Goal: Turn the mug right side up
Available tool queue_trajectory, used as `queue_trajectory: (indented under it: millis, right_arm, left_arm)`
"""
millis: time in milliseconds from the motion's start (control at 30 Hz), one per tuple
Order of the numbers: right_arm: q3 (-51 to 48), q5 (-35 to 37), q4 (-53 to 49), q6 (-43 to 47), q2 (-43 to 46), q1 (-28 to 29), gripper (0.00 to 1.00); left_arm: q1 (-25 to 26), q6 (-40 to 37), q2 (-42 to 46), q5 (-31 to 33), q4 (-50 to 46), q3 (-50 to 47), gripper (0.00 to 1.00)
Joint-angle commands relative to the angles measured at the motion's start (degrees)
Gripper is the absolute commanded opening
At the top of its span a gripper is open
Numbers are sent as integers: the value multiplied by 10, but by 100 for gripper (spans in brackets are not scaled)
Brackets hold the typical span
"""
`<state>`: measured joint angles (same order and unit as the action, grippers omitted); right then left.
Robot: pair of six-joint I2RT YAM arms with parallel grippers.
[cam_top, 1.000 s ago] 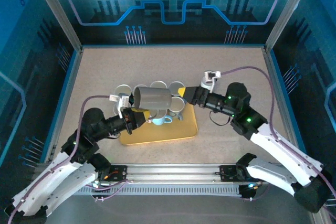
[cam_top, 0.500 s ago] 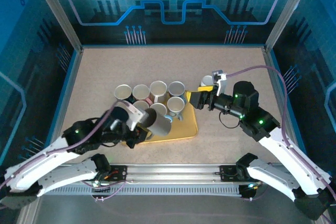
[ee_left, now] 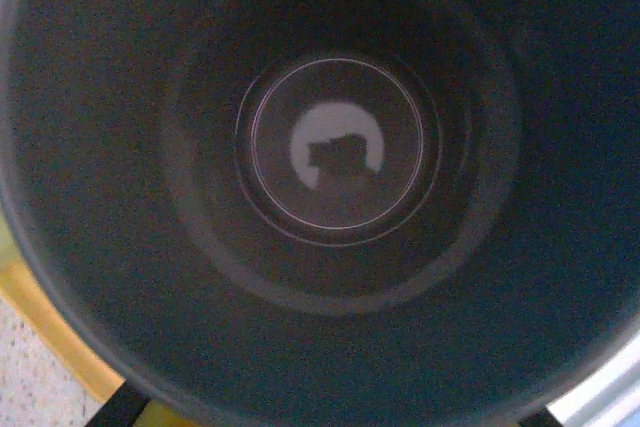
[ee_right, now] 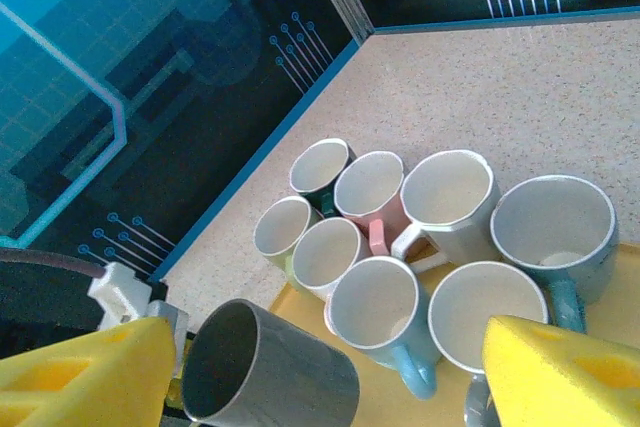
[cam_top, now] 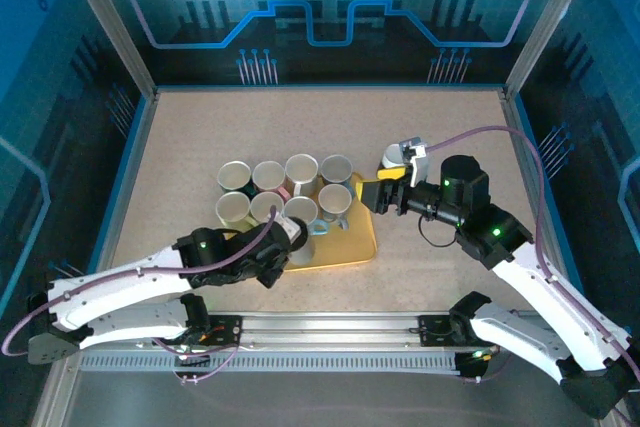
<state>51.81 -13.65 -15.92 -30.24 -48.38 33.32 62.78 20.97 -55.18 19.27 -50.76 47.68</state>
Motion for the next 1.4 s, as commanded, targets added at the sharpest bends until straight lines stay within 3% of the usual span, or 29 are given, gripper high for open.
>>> queue_trajectory:
  millis: [0, 300, 967, 1367]
  right_arm:
    - [2, 5, -1, 18, 3, 2, 81]
    - [-6, -10, 17, 17, -9, 2, 80]
    - [-2, 19, 8, 25, -24, 2, 79]
    - [22, 30, -17, 50, -40, 2, 81]
  left_arm:
    - [2, 60, 11, 31, 30, -14, 0]
    - [-2, 183, 20, 107, -2, -61, 0]
    - [-25, 229, -33, 55, 27, -107, 0]
    - [-25, 243, -24, 51, 11, -105, 35]
